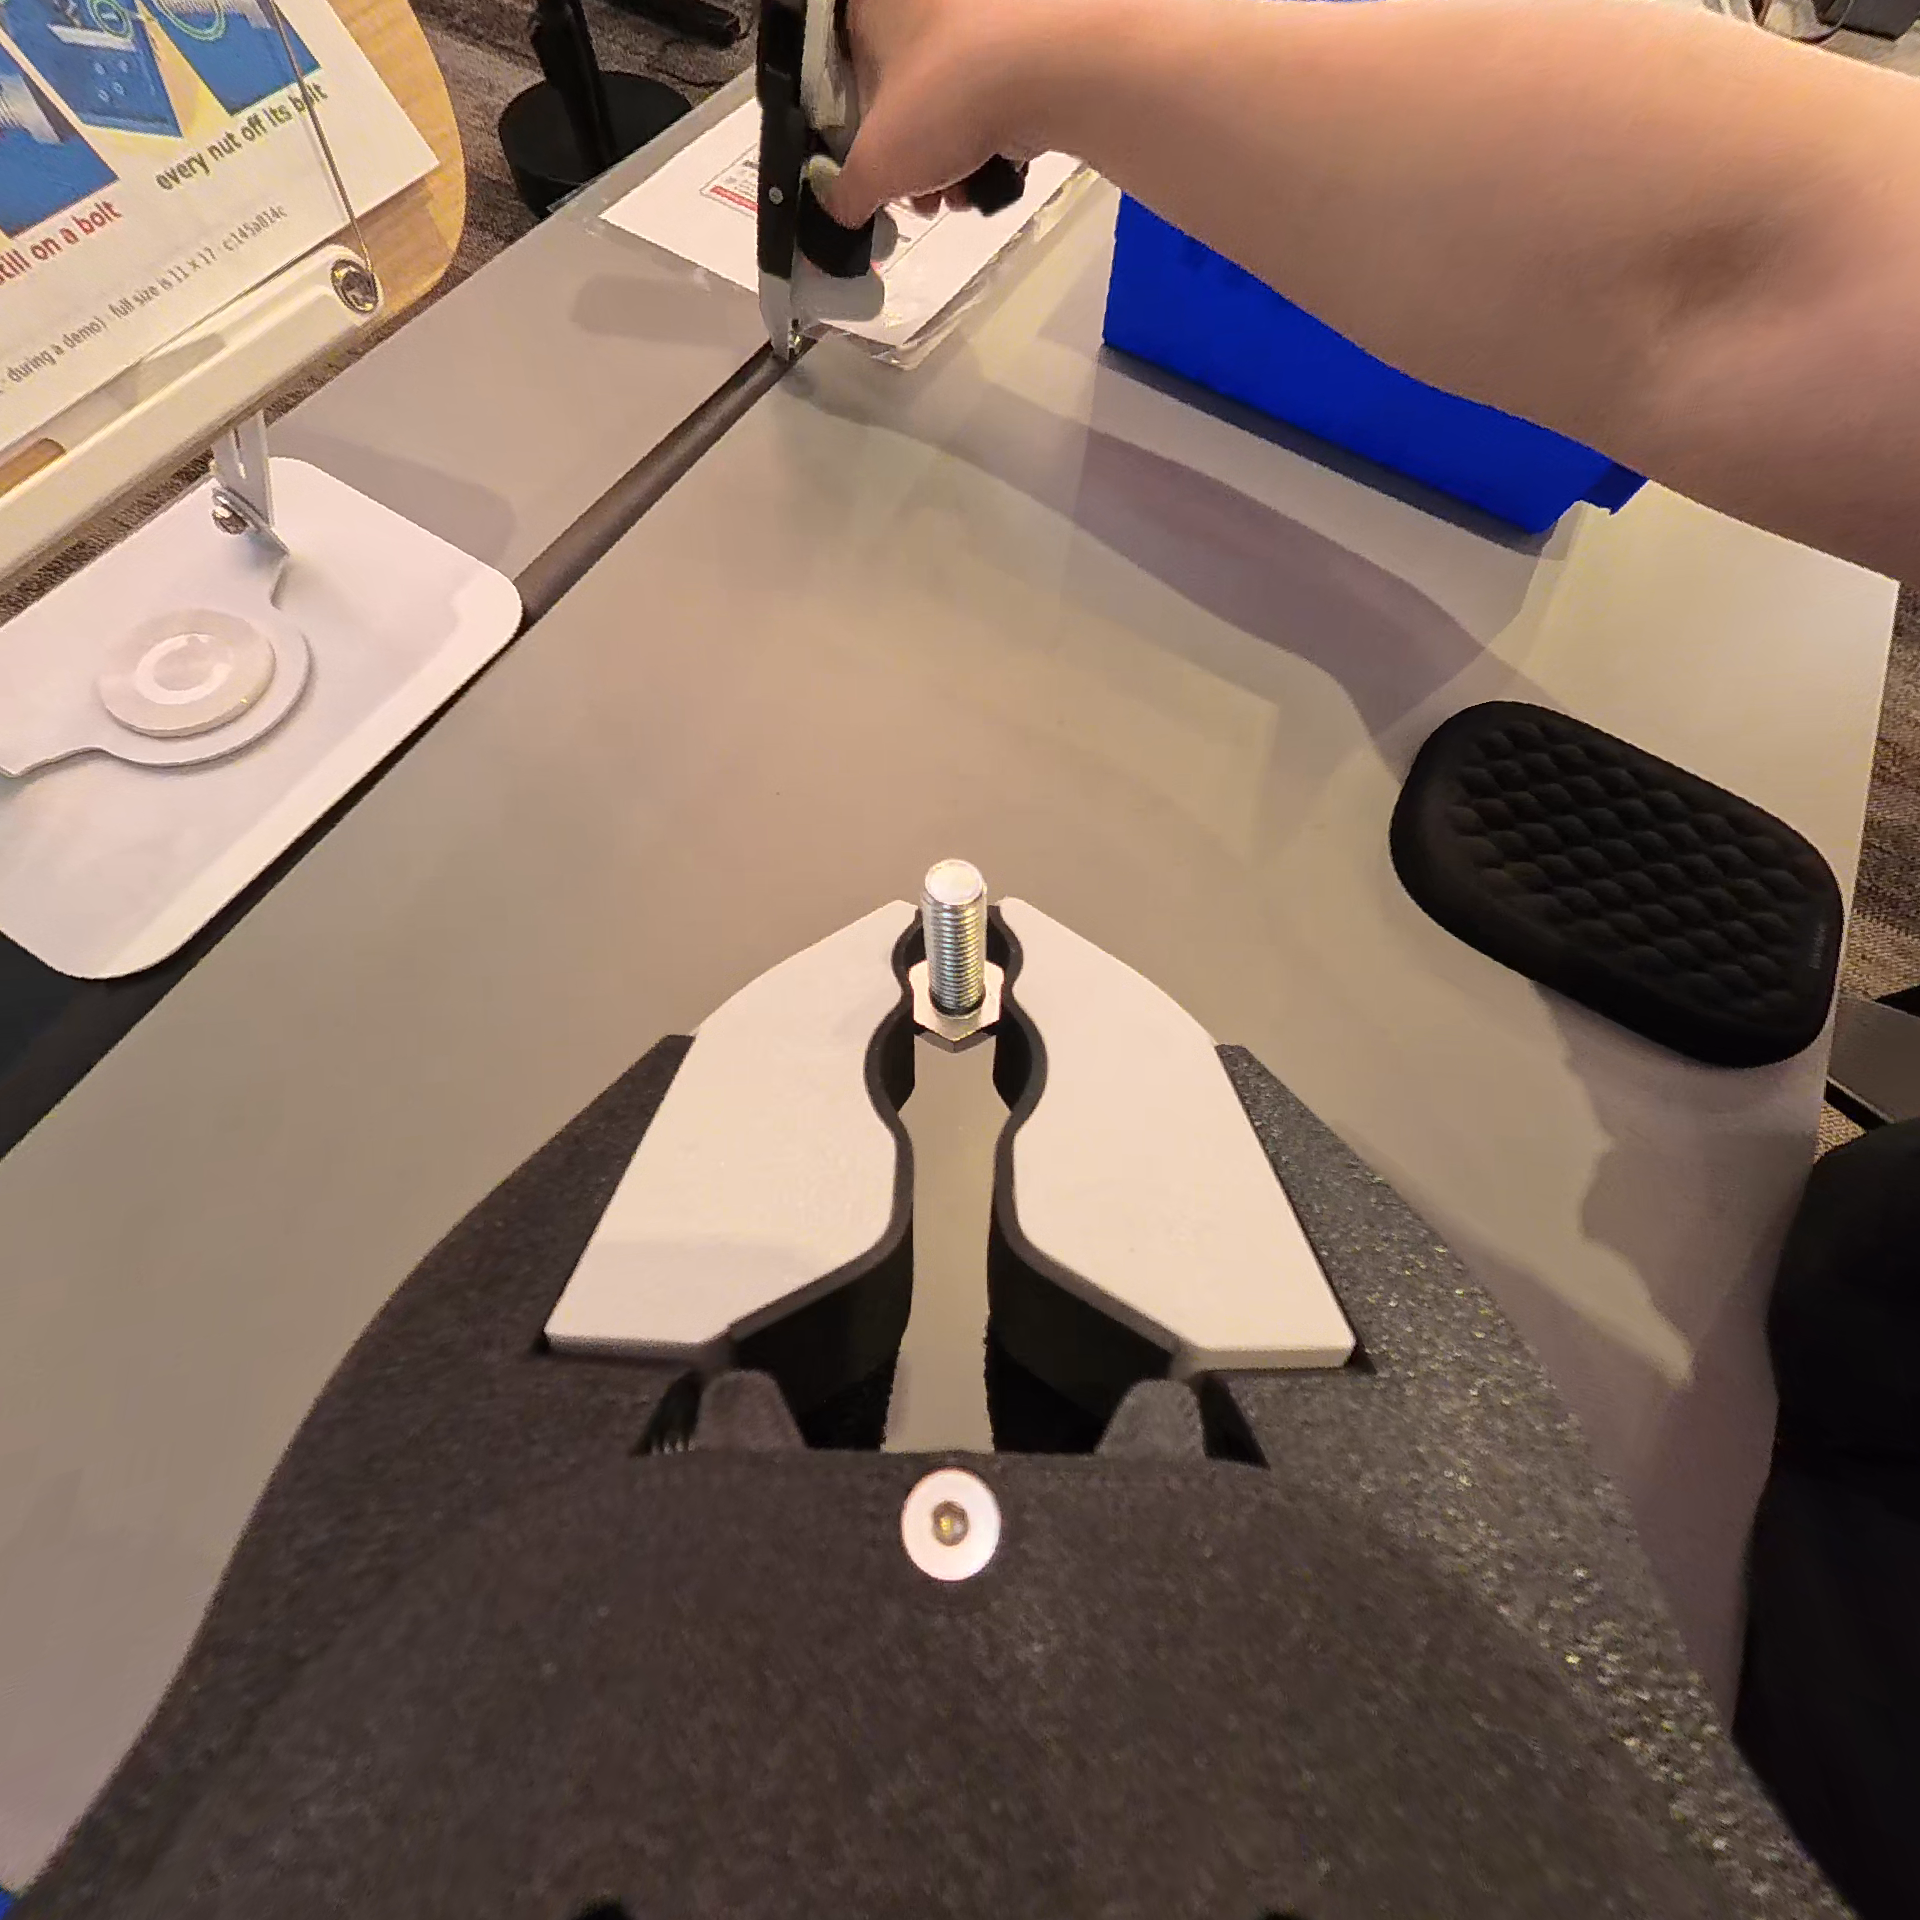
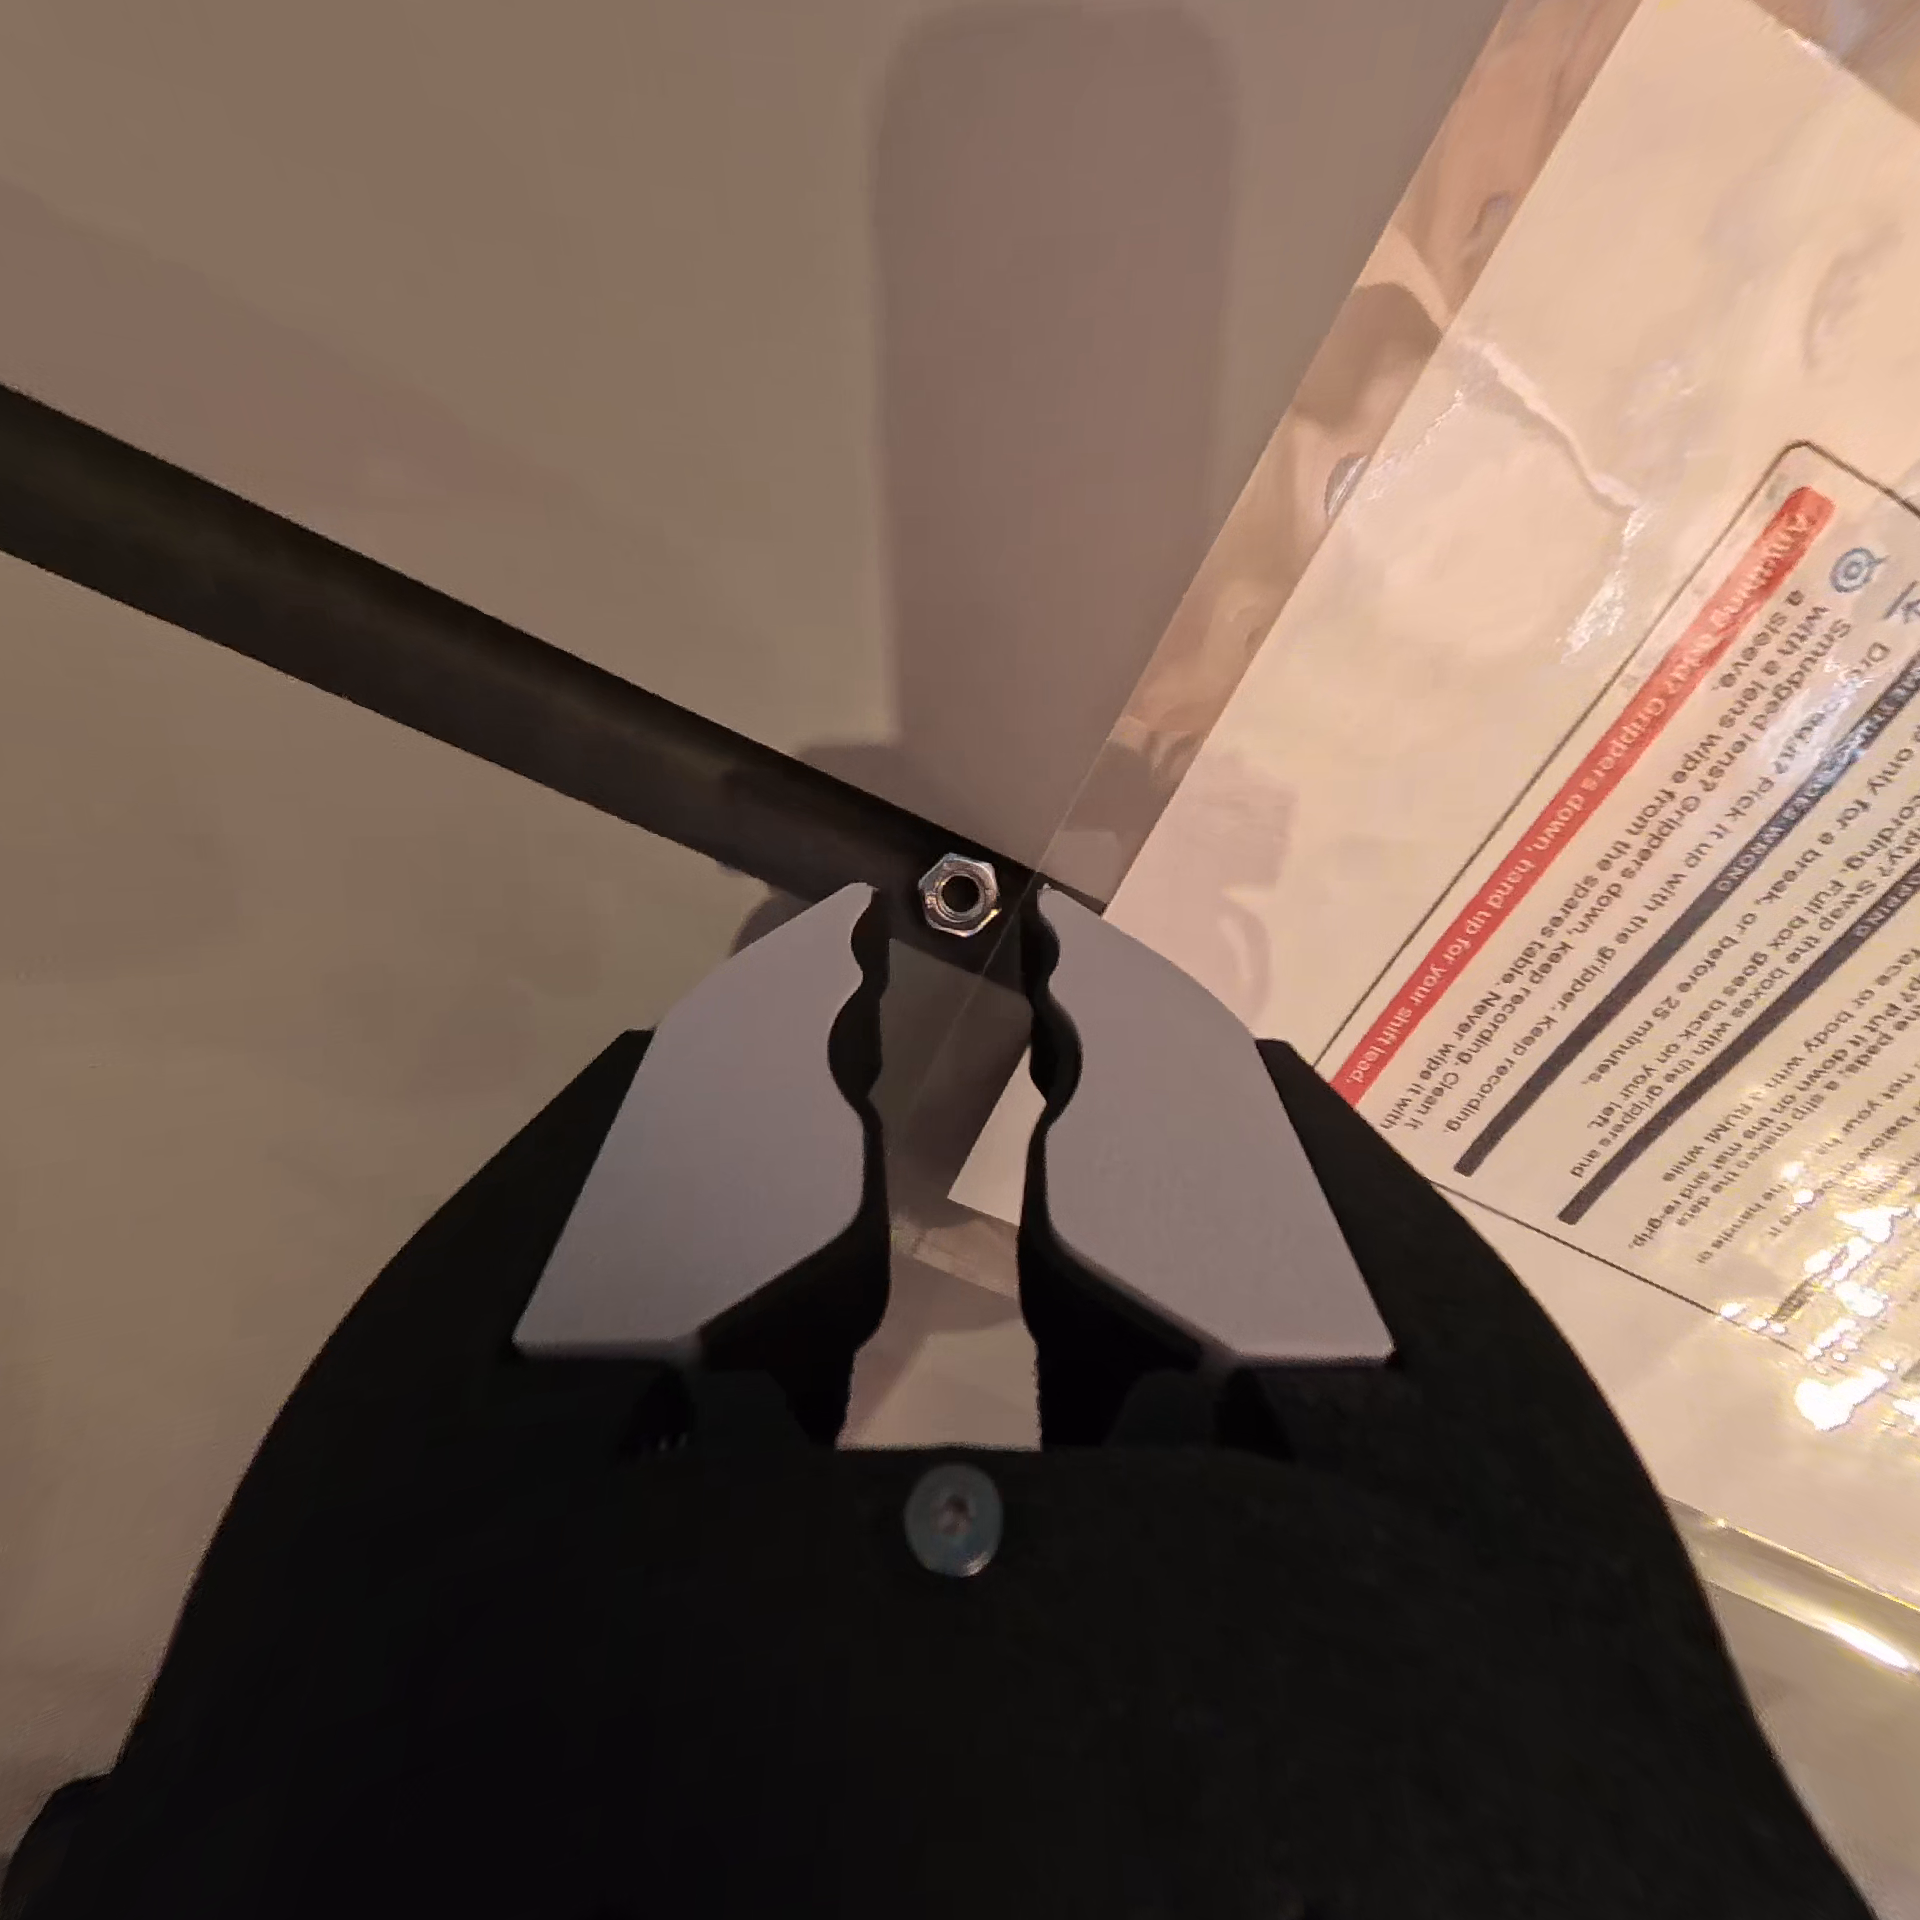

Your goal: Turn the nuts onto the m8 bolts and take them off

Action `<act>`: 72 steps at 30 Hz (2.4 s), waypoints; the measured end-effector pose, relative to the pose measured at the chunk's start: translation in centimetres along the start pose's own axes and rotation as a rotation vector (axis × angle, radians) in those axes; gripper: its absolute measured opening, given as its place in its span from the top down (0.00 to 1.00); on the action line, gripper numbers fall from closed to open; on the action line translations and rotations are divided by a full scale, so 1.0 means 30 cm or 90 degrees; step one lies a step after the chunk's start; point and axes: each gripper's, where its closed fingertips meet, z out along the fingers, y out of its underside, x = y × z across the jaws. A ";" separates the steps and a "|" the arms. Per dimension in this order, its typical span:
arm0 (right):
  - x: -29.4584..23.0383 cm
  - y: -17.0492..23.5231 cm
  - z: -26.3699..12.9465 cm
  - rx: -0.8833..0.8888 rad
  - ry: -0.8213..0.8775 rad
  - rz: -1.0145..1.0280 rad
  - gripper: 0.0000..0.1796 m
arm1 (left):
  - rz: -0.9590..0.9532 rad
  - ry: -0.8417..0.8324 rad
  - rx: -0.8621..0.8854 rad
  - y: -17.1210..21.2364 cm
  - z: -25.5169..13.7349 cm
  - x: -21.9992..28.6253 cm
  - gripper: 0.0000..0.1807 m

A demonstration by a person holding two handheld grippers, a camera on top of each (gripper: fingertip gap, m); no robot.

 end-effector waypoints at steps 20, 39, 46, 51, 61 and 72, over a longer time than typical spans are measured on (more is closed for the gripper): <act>-0.073 0.028 -0.028 -0.047 -0.032 -0.027 0.92 | 0.010 0.003 0.017 -0.021 -0.023 0.018 0.94; -0.807 0.547 -0.156 0.075 -0.205 -0.542 0.92 | 0.037 0.026 0.034 -0.045 -0.028 0.077 0.94; -0.846 0.596 -0.139 0.105 -0.149 -0.619 0.92 | 0.053 0.039 0.034 -0.050 -0.031 0.112 0.94; -0.851 0.615 -0.124 0.095 -0.144 -0.619 0.92 | 0.055 0.046 0.034 -0.050 -0.030 0.122 0.94; -0.867 0.618 -0.182 0.065 -0.130 -0.767 0.88 | 0.053 0.052 0.041 -0.056 -0.039 0.123 0.94; -0.859 0.652 -0.134 -0.050 -0.095 -0.927 0.88 | 0.052 0.048 0.033 -0.050 -0.032 0.117 0.94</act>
